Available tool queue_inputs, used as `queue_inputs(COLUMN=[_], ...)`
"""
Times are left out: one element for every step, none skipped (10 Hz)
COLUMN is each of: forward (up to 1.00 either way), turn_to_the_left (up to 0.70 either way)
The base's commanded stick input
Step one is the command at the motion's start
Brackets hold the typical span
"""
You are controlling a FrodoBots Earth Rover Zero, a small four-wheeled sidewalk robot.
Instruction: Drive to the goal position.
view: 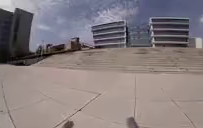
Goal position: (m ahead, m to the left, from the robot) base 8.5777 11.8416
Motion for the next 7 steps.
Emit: queue_inputs(forward=[0.7, 0.7, 0.7, 0.7, 0.7, 0.7, 0.7], turn_to_the_left=[0.0, 0.0, 0.0, 0.0, 0.0, 0.0, 0.0])
